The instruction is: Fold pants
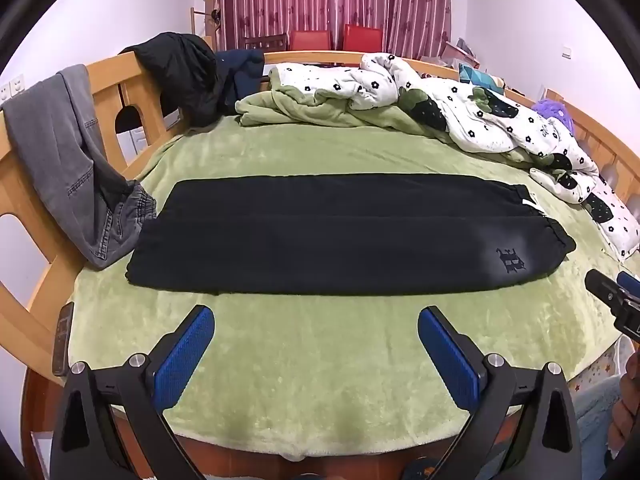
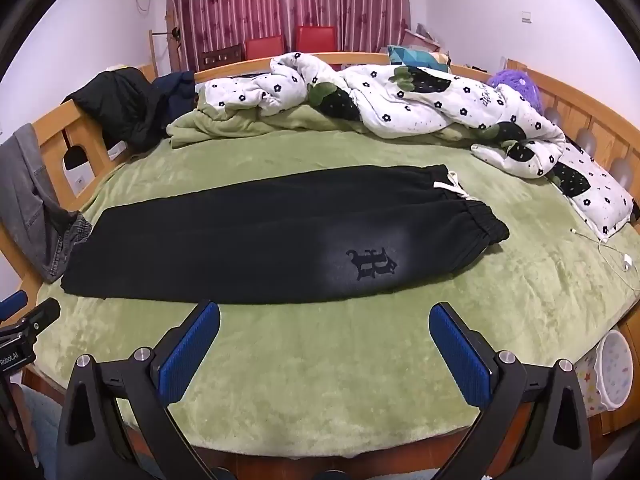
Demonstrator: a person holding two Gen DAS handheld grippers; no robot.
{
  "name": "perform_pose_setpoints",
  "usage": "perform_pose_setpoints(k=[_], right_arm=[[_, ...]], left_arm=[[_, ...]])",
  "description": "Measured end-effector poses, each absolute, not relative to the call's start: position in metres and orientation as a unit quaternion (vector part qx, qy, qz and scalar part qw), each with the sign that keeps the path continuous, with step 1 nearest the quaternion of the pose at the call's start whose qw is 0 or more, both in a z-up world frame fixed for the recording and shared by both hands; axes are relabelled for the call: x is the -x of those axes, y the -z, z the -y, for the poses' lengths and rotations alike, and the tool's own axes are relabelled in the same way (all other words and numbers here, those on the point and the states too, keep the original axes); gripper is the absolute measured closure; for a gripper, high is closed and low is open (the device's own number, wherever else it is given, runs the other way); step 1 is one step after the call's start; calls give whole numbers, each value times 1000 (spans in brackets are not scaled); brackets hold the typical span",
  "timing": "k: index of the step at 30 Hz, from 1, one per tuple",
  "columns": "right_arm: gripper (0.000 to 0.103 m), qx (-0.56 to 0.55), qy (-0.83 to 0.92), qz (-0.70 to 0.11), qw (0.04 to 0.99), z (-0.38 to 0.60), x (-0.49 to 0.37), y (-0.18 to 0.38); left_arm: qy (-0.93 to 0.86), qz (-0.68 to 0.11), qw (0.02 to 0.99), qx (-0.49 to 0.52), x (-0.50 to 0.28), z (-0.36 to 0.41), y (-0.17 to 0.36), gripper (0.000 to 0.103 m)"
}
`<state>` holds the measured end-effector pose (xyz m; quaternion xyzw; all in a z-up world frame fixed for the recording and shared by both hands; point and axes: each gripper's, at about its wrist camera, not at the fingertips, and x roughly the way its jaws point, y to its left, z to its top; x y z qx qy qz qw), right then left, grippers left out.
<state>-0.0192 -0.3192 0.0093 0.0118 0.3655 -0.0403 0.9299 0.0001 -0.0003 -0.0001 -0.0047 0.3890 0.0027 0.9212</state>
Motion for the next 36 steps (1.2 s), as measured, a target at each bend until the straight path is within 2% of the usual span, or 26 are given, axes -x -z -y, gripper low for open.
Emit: perform_pose_setpoints(k=[36], right_arm=[[1, -7, 35, -370, 928, 315, 21, -9]], left_arm=[[12, -383, 924, 13, 3, 5, 2, 1]])
